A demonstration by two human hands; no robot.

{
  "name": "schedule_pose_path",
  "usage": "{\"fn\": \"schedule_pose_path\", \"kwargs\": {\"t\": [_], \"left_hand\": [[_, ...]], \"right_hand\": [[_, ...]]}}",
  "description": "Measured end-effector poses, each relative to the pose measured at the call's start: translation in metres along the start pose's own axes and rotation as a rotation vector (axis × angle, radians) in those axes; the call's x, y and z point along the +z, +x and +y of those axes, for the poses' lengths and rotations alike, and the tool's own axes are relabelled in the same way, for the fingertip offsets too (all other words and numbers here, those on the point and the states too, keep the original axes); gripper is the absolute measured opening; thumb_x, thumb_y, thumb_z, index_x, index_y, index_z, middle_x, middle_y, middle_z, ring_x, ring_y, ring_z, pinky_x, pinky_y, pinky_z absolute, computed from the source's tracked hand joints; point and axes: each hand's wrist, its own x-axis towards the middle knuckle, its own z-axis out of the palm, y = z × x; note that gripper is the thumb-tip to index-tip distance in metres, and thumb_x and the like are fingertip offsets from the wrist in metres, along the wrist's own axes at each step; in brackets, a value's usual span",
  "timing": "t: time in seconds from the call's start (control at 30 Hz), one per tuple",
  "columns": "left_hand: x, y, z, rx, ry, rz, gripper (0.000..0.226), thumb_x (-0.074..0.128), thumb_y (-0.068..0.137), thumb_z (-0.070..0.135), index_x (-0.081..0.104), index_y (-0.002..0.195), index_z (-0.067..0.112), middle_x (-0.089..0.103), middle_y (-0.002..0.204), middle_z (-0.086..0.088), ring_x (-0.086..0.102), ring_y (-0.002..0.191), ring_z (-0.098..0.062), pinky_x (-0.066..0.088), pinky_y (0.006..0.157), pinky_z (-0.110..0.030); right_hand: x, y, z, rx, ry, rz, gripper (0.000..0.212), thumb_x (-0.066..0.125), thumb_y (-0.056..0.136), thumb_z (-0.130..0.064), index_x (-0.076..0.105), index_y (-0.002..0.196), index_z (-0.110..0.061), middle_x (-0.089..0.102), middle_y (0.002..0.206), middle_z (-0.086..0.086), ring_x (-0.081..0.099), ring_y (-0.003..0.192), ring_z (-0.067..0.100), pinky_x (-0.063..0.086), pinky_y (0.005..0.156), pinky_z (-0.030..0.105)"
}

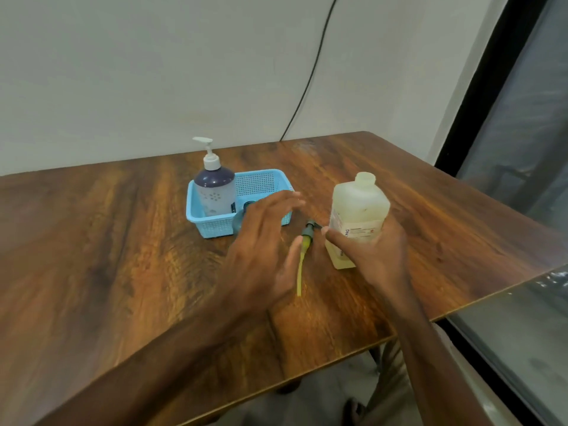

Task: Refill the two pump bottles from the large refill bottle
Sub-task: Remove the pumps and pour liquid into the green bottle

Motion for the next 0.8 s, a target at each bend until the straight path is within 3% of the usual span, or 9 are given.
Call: {"fn": "schedule_pose_path", "kwargs": {"t": [0.17, 0.3, 0.43, 0.5, 0.57, 0.67, 0.73, 0.8], "left_hand": [[-0.024, -0.013, -0.015, -0.167, 0.111, 0.123, 0.075, 0.083, 0.076, 0.036, 0.049, 0.138, 0.01, 0.048, 0.146, -0.009, 0.039, 0.137, -0.026, 0.022, 0.12, -0.019], [-0.024, -0.013, -0.031, -0.404, 0.052, 0.008, 0.099, 0.088, 0.071, 0.053, 0.032, 0.147, 0.024, 0.038, 0.149, 0.003, 0.037, 0.135, -0.013, 0.036, 0.113, -0.029], [-0.018, -0.012, -0.039, -0.591, -0.034, -0.139, 0.096, 0.081, 0.072, 0.065, 0.032, 0.147, 0.032, 0.043, 0.152, 0.006, 0.049, 0.129, -0.012, 0.049, 0.106, -0.034], [-0.017, -0.01, -0.04, -0.606, -0.088, -0.19, 0.089, 0.08, 0.073, 0.065, 0.038, 0.145, 0.032, 0.049, 0.151, 0.009, 0.051, 0.124, -0.007, 0.05, 0.103, -0.029], [-0.018, -0.006, -0.038, -0.57, -0.145, -0.214, 0.083, 0.082, 0.072, 0.063, 0.042, 0.141, 0.039, 0.053, 0.143, 0.019, 0.051, 0.114, 0.003, 0.045, 0.094, -0.016], [-0.02, 0.005, -0.028, -0.5, -0.22, -0.224, 0.067, 0.083, 0.069, 0.064, 0.043, 0.123, 0.058, 0.046, 0.115, 0.052, 0.05, 0.101, 0.025, 0.04, 0.075, 0.0], [-0.02, 0.014, -0.022, -0.443, -0.26, -0.26, 0.064, 0.08, 0.067, 0.068, 0.044, 0.119, 0.061, 0.042, 0.105, 0.06, 0.043, 0.102, 0.034, 0.042, 0.075, 0.001], [-0.018, 0.021, -0.02, -0.387, -0.295, -0.305, 0.062, 0.077, 0.066, 0.072, 0.046, 0.119, 0.062, 0.045, 0.108, 0.061, 0.045, 0.108, 0.031, 0.045, 0.078, 0.0]], "right_hand": [[0.004, 0.002, -0.003, -0.042, 0.024, 0.069, 0.091, 0.09, 0.061, -0.051, 0.052, 0.14, -0.026, 0.062, 0.126, -0.014, 0.062, 0.108, 0.009, 0.056, 0.073, 0.024], [0.002, 0.002, -0.004, -0.063, 0.045, 0.063, 0.084, 0.091, 0.066, -0.037, 0.053, 0.139, -0.024, 0.055, 0.117, -0.018, 0.058, 0.105, 0.006, 0.046, 0.067, 0.013], [-0.005, -0.001, -0.004, -0.09, 0.052, 0.026, 0.077, 0.093, 0.067, -0.029, 0.055, 0.134, -0.026, 0.056, 0.116, -0.018, 0.059, 0.104, 0.006, 0.046, 0.068, 0.013], [-0.009, -0.005, -0.003, -0.117, 0.045, 0.008, 0.076, 0.093, 0.066, -0.03, 0.054, 0.131, -0.029, 0.057, 0.114, -0.019, 0.059, 0.101, 0.005, 0.044, 0.067, 0.01], [-0.012, -0.008, -0.002, -0.144, 0.034, -0.007, 0.077, 0.093, 0.063, -0.034, 0.053, 0.129, -0.033, 0.058, 0.114, -0.02, 0.061, 0.102, 0.005, 0.045, 0.068, 0.01], [-0.017, -0.011, -0.001, -0.162, 0.006, -0.042, 0.081, 0.092, 0.06, -0.04, 0.053, 0.131, -0.033, 0.058, 0.119, -0.02, 0.061, 0.107, 0.007, 0.051, 0.072, 0.018], [-0.022, -0.013, -0.001, -0.176, -0.019, -0.063, 0.084, 0.091, 0.061, -0.04, 0.054, 0.136, -0.028, 0.059, 0.12, -0.019, 0.062, 0.105, 0.007, 0.051, 0.07, 0.018], [-0.028, -0.015, -0.003, -0.199, -0.043, -0.083, 0.082, 0.092, 0.061, -0.038, 0.056, 0.134, -0.027, 0.062, 0.117, -0.017, 0.063, 0.099, 0.004, 0.049, 0.063, 0.013]]}}
